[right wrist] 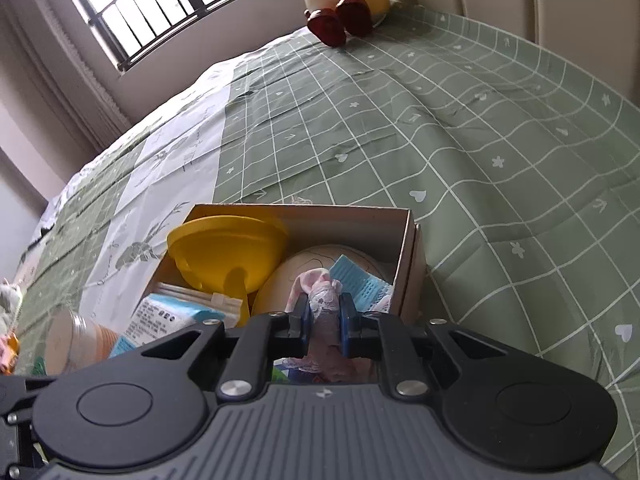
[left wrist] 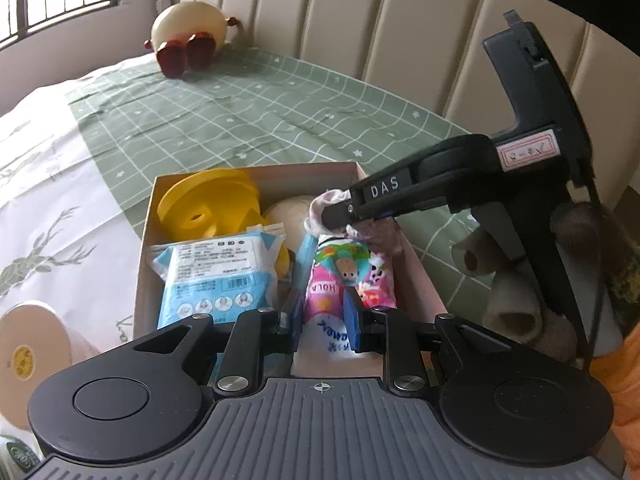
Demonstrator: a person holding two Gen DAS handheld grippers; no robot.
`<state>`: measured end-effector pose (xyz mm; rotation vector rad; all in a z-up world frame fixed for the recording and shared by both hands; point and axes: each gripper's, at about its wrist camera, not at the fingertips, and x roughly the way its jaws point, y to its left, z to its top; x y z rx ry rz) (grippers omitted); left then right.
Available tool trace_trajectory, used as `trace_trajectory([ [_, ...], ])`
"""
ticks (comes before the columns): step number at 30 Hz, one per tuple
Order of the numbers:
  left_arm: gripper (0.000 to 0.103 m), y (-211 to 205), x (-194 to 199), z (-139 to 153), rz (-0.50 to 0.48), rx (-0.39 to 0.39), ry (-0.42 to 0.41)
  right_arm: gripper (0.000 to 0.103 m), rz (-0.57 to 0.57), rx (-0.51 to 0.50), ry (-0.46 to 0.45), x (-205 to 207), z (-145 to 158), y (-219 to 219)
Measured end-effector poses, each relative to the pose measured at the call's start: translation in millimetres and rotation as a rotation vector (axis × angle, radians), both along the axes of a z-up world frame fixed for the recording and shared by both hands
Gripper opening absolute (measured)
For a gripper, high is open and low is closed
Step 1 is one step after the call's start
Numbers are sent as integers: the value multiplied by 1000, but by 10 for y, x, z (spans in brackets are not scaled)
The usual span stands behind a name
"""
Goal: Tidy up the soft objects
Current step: 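Lower the candy pack and pink cloth into the box and open both grippers, then withdraw both grippers from the pink box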
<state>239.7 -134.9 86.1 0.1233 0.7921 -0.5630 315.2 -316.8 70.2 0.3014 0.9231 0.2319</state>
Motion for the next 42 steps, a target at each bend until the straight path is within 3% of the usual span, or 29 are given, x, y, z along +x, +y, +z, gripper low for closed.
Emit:
trace_trajectory([
  [11,22,-108,183,-127,10,24,-41,16,-13,9,11,92,72,-43],
  [14,21,-79,211,-146,31,-7,-52,19,5,11,11,60,131,-63],
  [17,22,84,131,-35,44,-96,-27,28,23,11,0,-44,191,-91],
  [21,22,317,-129,256,45,-118,-114,49,29,35,-71,-278,316,-142],
  [24,22,447,-271,318,58,-86,-97,49,30,83,-118,-618,349,-159],
  [28,22,516,-249,82,107,-29,-29,48,65,59,-152,-958,218,73],
  [31,18,536,-120,-95,124,-79,37,44,85,-51,-160,-948,75,326],
  [36,18,513,-29,-205,122,-115,67,44,43,-62,-138,-699,46,260],
  [38,18,540,-87,-199,120,-135,61,35,39,-101,-144,-695,17,263],
  [42,19,721,-436,-127,129,-189,-8,34,73,-158,-169,-867,35,358],
])
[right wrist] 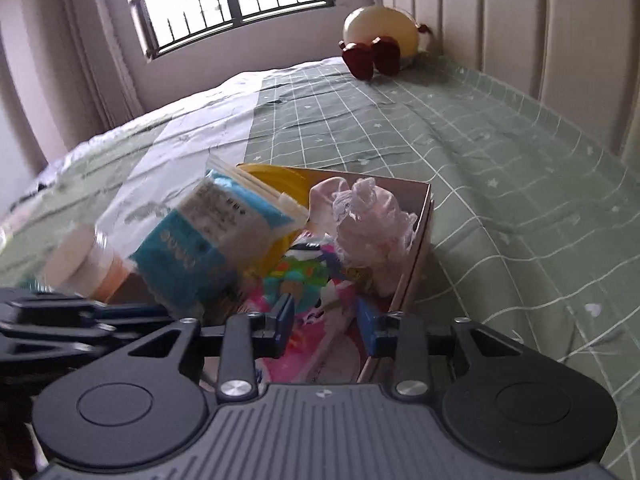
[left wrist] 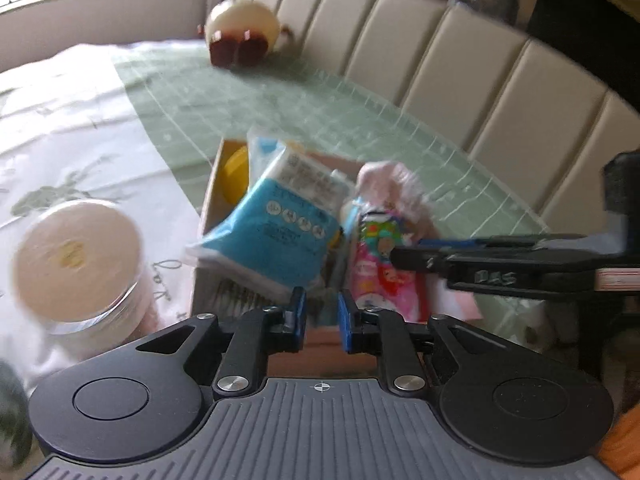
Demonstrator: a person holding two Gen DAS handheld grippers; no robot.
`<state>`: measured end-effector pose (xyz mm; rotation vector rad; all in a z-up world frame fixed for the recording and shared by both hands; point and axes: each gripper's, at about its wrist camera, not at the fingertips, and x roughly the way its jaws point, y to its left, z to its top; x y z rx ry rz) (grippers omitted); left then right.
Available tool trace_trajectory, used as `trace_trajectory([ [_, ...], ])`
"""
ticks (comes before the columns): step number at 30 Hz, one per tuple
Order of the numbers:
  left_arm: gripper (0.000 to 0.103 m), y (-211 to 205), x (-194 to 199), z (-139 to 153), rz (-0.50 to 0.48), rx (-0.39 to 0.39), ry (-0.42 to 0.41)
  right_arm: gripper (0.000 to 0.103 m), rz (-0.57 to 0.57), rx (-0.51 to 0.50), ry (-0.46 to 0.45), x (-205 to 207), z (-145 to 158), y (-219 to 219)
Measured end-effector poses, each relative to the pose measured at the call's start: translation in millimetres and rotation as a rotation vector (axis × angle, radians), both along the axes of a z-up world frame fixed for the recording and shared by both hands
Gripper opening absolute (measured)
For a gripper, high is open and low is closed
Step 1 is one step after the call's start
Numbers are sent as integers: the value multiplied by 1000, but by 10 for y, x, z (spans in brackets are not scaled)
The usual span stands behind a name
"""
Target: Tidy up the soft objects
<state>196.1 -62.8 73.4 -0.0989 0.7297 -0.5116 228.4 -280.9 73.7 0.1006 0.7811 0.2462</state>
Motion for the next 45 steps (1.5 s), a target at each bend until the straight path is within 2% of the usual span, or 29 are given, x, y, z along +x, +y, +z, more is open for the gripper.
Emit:
trace_trajectory([
  [2,19,120,-268,69,28,-20,-43,35,-1,1,-43,-181,71,15],
  [4,19,243,-603,100,63,-36,-94,40,-9,-6,-114,-437,181,45],
  [6,19,352,-964,74,115,-35,-159,64,-6,8,-166,-700,255,68],
  [8,19,445,-1312,-28,203,-25,-216,72,-14,32,-211,-971,270,96],
  [12,19,519,-1749,-334,299,1,-221,78,-2,65,-250,-1485,85,287],
  [15,19,550,-1914,-534,348,31,-191,78,31,17,-247,-1720,-147,550],
  [21,19,661,-1969,-803,393,40,-161,80,34,-47,-193,-1819,-592,905],
  [23,19,651,-1951,-799,392,42,-167,83,9,-100,-235,-1845,-682,950],
  [29,19,622,-1934,-821,366,63,-177,87,16,-67,-225,-1780,-716,880],
  [38,20,439,-1976,-819,381,176,-213,87,31,-62,-268,-1854,-749,870],
  [45,20,429,-1971,-817,388,185,-212,87,32,-48,-284,-1876,-754,852],
])
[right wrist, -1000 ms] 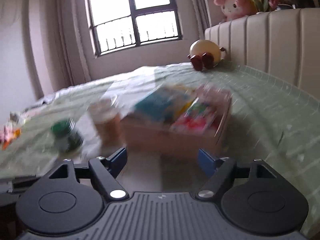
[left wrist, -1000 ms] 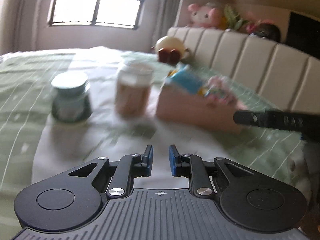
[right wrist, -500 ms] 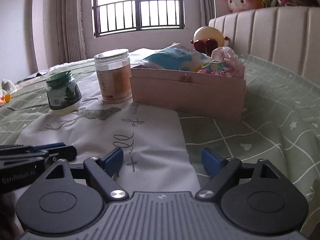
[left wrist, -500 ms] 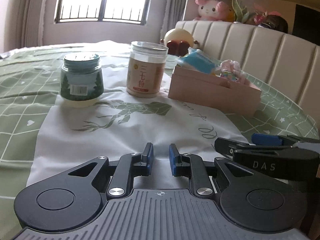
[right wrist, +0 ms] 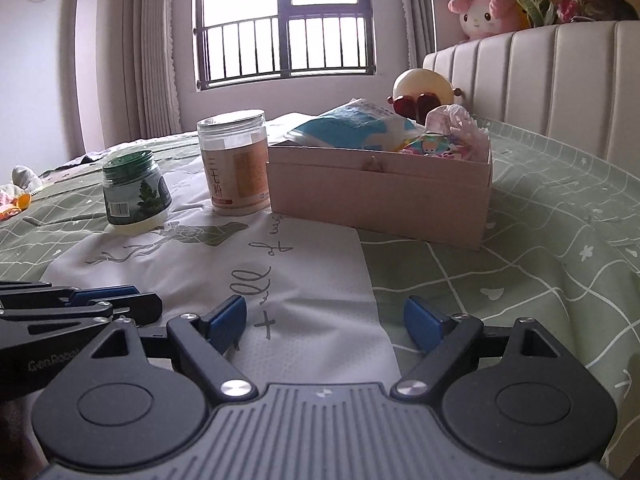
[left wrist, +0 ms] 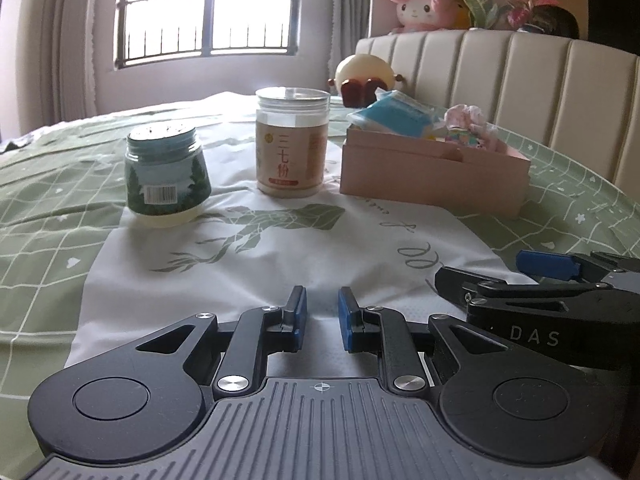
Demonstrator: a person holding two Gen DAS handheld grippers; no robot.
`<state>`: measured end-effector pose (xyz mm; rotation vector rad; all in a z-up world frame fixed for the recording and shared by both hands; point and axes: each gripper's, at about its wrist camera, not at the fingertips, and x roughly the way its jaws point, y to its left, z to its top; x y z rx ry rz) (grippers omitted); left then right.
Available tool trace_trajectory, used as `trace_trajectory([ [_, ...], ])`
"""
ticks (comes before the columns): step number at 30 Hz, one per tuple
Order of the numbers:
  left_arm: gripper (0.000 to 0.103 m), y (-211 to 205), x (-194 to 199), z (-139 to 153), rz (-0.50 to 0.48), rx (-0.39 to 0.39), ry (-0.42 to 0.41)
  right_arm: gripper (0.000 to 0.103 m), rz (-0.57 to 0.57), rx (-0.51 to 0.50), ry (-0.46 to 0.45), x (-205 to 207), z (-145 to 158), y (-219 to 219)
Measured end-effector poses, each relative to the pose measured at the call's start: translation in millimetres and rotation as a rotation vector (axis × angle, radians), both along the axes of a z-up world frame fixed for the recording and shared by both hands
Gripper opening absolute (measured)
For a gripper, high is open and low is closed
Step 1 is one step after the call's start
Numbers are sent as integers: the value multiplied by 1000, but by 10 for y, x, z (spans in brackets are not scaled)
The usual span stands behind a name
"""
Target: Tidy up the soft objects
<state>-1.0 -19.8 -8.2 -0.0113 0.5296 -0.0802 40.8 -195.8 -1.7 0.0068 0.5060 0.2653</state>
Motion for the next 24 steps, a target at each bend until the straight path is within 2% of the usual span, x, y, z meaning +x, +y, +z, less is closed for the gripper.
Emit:
trace_trajectory([
  [24,19,-15,-6,0,3,9,-3,87,5,5,-8,-17,-4,9],
])
